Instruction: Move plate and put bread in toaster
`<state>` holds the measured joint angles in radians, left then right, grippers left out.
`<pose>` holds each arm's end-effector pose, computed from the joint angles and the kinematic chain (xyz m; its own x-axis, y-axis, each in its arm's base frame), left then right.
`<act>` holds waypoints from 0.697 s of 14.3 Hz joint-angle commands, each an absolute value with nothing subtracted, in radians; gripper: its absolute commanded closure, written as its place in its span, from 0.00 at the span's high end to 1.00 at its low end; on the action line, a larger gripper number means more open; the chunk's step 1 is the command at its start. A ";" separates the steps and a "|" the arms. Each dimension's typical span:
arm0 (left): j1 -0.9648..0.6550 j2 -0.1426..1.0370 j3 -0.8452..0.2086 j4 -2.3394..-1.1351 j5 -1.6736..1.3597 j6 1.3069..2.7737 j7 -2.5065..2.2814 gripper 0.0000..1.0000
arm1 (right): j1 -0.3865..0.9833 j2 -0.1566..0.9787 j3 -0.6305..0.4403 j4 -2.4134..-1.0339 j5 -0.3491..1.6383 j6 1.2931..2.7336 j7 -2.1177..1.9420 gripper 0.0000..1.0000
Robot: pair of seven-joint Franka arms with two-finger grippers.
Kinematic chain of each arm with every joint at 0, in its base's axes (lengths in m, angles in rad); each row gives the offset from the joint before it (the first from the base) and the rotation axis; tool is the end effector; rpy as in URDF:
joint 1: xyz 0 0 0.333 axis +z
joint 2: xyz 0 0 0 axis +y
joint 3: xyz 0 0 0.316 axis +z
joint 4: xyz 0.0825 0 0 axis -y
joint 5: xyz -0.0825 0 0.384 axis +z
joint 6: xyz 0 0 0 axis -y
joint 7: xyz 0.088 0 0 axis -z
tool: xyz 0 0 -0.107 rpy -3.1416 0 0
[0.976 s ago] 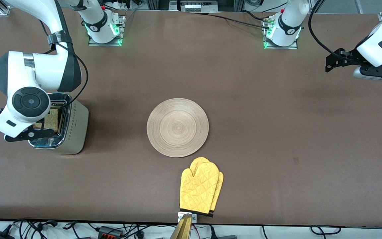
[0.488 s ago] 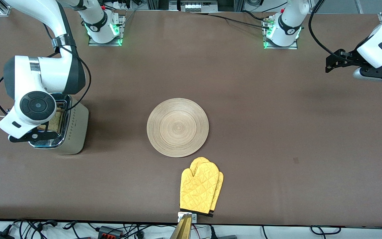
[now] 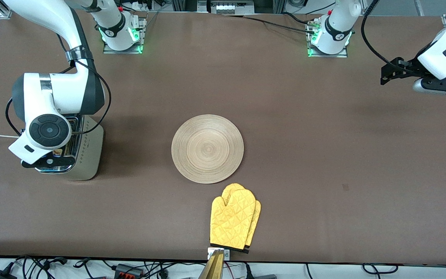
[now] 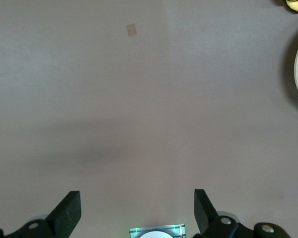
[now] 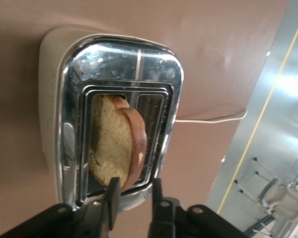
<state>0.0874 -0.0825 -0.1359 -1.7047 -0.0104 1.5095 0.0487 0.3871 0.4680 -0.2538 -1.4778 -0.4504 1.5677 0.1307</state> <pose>0.5187 -0.0291 0.6007 0.9890 -0.0957 -0.1131 -0.0957 -0.9954 0.0047 0.6470 0.0649 0.4052 0.9584 0.0004 -0.2853 0.1635 -0.8201 0.5483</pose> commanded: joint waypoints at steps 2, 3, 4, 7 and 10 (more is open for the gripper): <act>0.094 -0.069 -0.137 -1.675 -0.021 1.486 0.049 1.00 | 0.390 0.431 -0.252 -1.459 -0.388 1.555 0.172 1.00; 0.094 -0.069 -0.137 -1.675 -0.021 1.486 0.049 1.00 | 0.388 0.404 -0.253 -1.459 -0.347 1.555 0.173 1.00; 0.094 -0.069 -0.137 -1.675 -0.021 1.486 0.049 1.00 | 0.385 0.375 -0.256 -1.456 -0.313 1.552 0.169 1.00; 0.094 -0.067 -0.137 -1.675 -0.021 1.486 0.049 1.00 | 0.371 0.289 -0.270 -1.456 -0.172 1.549 0.169 1.00; 0.092 -0.060 -0.137 -1.672 -0.014 1.486 0.049 1.00 | 0.354 0.259 -0.311 -1.407 -0.050 1.549 0.147 1.00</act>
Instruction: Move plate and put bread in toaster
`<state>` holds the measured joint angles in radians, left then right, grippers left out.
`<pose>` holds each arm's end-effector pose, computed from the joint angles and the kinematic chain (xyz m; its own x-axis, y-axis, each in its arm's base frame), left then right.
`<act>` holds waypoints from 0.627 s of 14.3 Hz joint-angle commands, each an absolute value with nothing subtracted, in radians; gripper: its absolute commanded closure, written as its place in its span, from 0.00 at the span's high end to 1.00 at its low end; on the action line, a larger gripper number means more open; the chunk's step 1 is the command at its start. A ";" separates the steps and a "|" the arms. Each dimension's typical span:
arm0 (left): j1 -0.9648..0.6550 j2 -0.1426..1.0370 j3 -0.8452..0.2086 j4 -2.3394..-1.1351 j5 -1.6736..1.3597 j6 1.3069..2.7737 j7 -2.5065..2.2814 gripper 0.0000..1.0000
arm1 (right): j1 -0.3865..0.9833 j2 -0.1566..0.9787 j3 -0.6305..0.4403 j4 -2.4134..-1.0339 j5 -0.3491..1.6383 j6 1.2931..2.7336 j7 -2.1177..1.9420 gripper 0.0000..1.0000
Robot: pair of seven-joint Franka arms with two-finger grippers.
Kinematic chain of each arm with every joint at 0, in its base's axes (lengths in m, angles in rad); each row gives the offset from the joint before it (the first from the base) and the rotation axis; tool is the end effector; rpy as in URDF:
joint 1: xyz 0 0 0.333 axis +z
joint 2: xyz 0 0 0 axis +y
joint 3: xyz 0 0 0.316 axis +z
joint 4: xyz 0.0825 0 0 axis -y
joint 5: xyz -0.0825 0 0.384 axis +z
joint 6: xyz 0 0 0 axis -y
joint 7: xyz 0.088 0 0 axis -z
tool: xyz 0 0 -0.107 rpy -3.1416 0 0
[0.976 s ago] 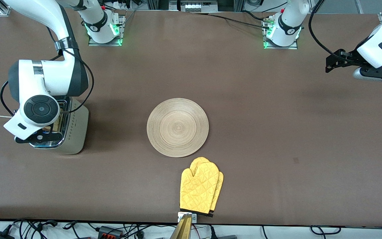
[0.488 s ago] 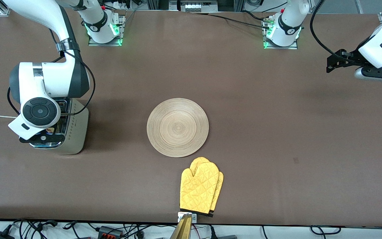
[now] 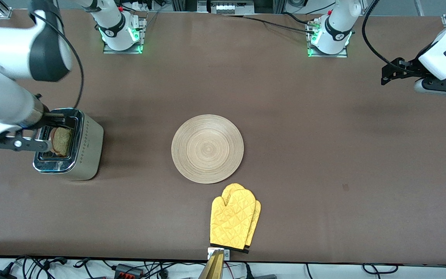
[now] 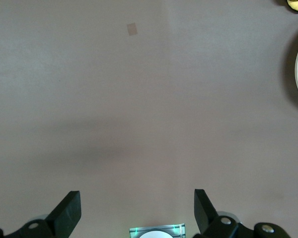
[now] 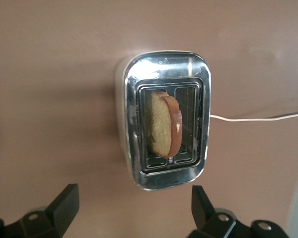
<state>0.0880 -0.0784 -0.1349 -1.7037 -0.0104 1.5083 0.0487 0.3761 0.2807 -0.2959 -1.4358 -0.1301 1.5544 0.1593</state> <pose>0.5198 -0.0282 0.5990 0.9886 -0.0941 -0.1173 -0.0941 -0.9955 0.0056 0.6235 0.0587 0.5285 0.9903 -0.0794 -0.1142 -0.0514 -0.9720 0.2293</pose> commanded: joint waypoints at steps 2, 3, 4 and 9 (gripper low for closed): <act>0.092 -0.060 -0.137 -1.674 -0.012 1.486 0.049 1.00 | 0.321 0.255 -0.316 -1.373 0.027 1.546 0.143 1.00; 0.092 -0.060 -0.137 -1.672 -0.012 1.486 0.049 1.00 | 0.308 0.255 -0.318 -1.359 0.040 1.548 0.141 1.00; 0.092 -0.060 -0.137 -1.672 -0.012 1.486 0.049 1.00 | 0.302 0.255 -0.318 -1.345 0.047 1.548 0.141 1.00; 0.092 -0.058 -0.137 -1.672 -0.012 1.486 0.049 1.00 | 0.200 0.253 -0.292 -1.298 0.072 1.548 0.106 1.00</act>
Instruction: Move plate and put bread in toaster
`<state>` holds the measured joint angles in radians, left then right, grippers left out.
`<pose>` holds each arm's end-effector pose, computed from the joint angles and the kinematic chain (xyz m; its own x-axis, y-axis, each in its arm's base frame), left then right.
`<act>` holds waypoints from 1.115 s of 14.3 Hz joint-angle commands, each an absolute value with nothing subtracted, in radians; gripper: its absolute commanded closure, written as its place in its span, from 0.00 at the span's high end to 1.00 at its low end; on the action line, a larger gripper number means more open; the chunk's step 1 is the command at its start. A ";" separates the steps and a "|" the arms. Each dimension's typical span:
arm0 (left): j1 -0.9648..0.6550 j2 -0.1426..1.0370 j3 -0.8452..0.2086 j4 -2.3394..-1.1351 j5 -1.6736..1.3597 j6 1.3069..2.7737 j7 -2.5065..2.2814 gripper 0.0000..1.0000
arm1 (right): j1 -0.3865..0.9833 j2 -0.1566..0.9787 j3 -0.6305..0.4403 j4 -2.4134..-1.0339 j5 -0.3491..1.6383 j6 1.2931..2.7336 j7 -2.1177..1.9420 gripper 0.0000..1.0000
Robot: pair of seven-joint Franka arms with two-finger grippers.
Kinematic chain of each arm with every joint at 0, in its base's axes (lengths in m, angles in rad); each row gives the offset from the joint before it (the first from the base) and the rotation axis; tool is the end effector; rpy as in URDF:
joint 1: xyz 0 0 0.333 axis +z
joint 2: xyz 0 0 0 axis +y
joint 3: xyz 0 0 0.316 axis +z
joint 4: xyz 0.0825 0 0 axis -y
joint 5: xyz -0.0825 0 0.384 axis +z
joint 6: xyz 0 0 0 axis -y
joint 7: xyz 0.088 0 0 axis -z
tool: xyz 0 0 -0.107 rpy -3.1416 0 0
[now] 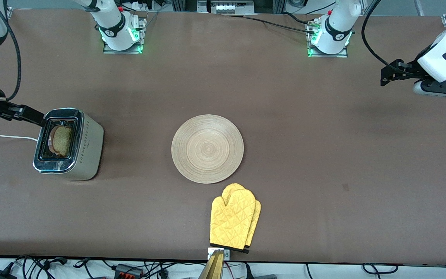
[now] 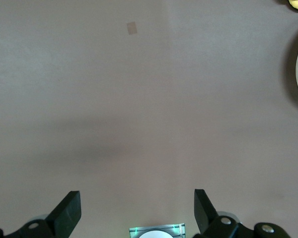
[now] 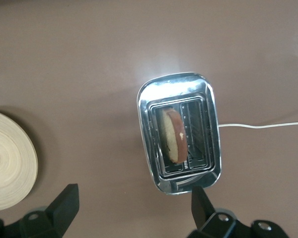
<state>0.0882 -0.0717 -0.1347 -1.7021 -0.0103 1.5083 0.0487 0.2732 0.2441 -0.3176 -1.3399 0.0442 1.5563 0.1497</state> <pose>0.5216 -0.0278 0.5963 0.9881 -0.0938 -0.1223 -0.0937 -0.9956 0.0066 0.6239 0.0024 0.5941 0.9827 -0.1847 -0.0111 -0.1842 -0.9823 0.0334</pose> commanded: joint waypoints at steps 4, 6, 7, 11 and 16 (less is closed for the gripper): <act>0.092 -0.060 -0.137 -1.674 -0.012 1.486 0.049 1.00 | -0.019 0.221 -0.047 -1.314 0.058 1.557 0.070 1.00; 0.094 -0.060 -0.137 -1.674 -0.012 1.486 0.051 1.00 | -0.070 0.203 -0.003 -1.348 0.058 1.563 0.068 1.00; 0.094 -0.060 -0.137 -1.672 -0.012 1.486 0.051 1.00 | -0.071 0.199 -0.003 -1.353 0.057 1.562 0.063 1.00; 0.092 -0.060 -0.137 -1.674 -0.012 1.486 0.051 1.00 | -0.068 0.157 -0.002 -1.399 0.020 1.562 0.055 1.00; 0.094 -0.058 -0.137 -1.672 -0.012 1.486 0.051 1.00 | -0.069 -0.029 -0.002 -1.681 0.003 1.673 0.017 1.00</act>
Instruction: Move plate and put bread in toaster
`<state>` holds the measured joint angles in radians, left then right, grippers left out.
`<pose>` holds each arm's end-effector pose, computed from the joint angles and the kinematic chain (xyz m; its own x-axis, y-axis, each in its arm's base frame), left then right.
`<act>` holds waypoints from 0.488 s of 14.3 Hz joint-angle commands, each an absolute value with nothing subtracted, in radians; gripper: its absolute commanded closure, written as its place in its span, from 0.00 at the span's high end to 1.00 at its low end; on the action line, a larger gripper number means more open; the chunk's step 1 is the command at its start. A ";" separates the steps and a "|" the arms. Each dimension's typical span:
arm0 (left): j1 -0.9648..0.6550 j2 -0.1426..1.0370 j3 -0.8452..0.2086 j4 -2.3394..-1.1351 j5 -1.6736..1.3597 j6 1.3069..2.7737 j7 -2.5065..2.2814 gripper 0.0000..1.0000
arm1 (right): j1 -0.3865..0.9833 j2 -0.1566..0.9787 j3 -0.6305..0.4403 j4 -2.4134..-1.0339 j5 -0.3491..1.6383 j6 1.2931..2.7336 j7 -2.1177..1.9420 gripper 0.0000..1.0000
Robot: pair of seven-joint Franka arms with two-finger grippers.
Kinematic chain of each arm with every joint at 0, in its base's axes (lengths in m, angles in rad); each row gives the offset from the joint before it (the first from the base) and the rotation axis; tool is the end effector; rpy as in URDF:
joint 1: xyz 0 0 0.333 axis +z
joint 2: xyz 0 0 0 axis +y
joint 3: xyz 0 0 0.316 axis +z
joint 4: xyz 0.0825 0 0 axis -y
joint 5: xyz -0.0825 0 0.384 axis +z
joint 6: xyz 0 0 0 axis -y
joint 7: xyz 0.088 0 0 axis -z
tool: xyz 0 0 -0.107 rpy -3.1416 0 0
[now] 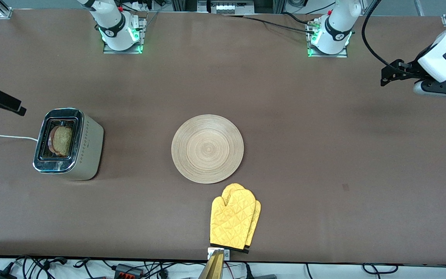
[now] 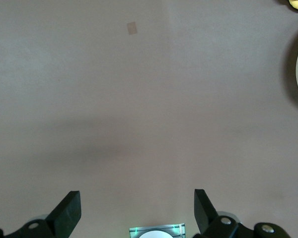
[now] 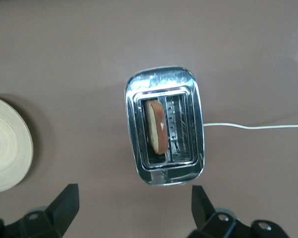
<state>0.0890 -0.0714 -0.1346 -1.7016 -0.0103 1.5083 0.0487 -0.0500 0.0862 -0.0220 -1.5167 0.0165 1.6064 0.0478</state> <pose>0.5218 -0.0273 0.5964 0.9882 -0.0930 -0.1221 -0.0928 -0.9957 0.0067 0.5829 -0.0398 0.6042 0.9928 -0.1200 0.0028 -0.1199 -0.9927 -0.0147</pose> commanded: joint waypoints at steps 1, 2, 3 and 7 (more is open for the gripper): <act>0.094 -0.060 -0.137 -1.674 -0.011 1.486 0.051 1.00 | -0.071 -0.047 -0.002 -1.707 0.003 1.681 0.015 1.00; 0.094 -0.060 -0.137 -1.674 -0.012 1.486 0.051 1.00 | -0.071 -0.064 -0.002 -1.729 0.003 1.683 0.015 1.00; 0.094 -0.058 -0.137 -1.674 -0.011 1.486 0.051 1.00 | -0.069 -0.080 -0.002 -1.739 0.003 1.681 0.011 1.00; 0.094 -0.060 -0.137 -1.672 -0.011 1.486 0.051 1.00 | -0.071 -0.087 -0.002 -1.735 0.005 1.664 -0.003 1.00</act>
<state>0.0891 -0.0712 -0.1346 -1.7015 -0.0103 1.5083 0.0487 -0.0503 -0.0608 -0.0195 -1.7030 0.0148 1.6499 0.0194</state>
